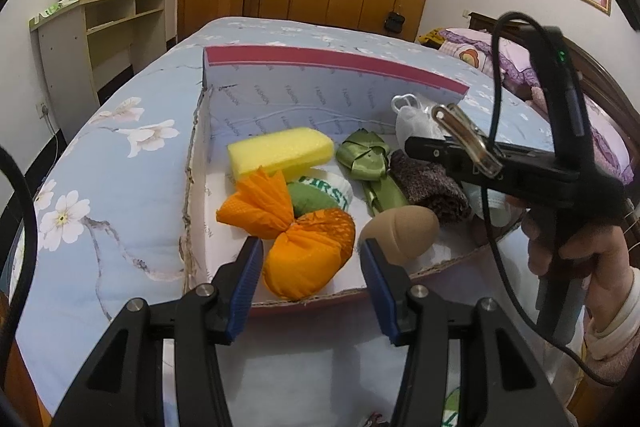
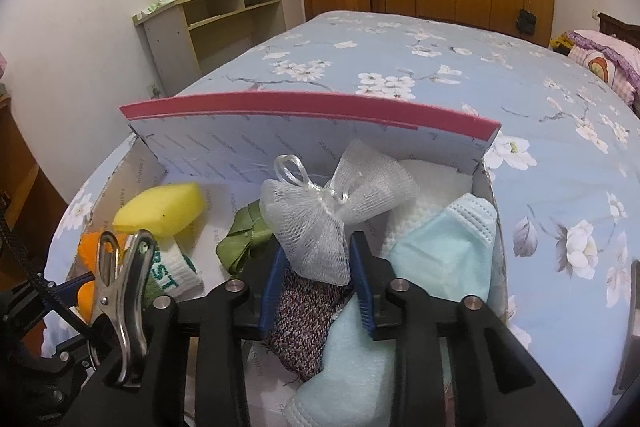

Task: Organize soft objects
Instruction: 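Release the orange cloth in the box with the left tool while the right tool releases the white pouch, then withdraw both open tools from the box toward the remaining items on the bed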

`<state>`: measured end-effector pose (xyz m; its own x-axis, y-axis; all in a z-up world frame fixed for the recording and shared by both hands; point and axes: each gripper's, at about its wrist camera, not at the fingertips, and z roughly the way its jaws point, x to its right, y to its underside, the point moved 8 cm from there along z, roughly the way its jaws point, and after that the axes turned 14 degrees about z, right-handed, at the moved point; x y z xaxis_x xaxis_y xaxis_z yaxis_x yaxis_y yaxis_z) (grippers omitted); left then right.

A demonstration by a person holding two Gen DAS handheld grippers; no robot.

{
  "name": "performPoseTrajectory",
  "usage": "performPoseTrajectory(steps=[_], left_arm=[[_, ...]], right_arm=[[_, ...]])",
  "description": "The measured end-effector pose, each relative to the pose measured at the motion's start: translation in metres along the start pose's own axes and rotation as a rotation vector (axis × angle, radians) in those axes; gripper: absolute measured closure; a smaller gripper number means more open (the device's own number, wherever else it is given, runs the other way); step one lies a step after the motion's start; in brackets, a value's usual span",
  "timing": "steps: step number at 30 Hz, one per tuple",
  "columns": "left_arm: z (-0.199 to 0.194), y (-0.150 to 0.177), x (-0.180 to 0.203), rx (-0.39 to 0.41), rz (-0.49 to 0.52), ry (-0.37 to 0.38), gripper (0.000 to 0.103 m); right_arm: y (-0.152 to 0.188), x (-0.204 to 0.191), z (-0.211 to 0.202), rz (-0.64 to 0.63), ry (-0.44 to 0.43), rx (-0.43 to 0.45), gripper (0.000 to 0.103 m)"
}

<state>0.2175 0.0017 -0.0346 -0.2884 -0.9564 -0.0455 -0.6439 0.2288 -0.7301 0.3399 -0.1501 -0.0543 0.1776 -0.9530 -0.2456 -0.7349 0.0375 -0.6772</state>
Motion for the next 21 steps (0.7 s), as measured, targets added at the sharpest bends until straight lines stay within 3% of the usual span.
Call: performPoseTrajectory(steps=[6, 13, 21], left_arm=[[-0.003, -0.003, 0.000, -0.007, -0.016, 0.020, 0.050], [-0.015, -0.008, 0.000, 0.010, -0.018, 0.010, 0.050], [-0.038, -0.011, 0.004, 0.032, -0.017, -0.002, 0.050]], right_arm=[[-0.008, -0.003, -0.016, -0.013, -0.013, 0.051, 0.054], [-0.012, 0.007, -0.028, -0.005, 0.039, 0.056, 0.053], [-0.005, 0.016, -0.062, 0.024, 0.016, 0.078, 0.053]])
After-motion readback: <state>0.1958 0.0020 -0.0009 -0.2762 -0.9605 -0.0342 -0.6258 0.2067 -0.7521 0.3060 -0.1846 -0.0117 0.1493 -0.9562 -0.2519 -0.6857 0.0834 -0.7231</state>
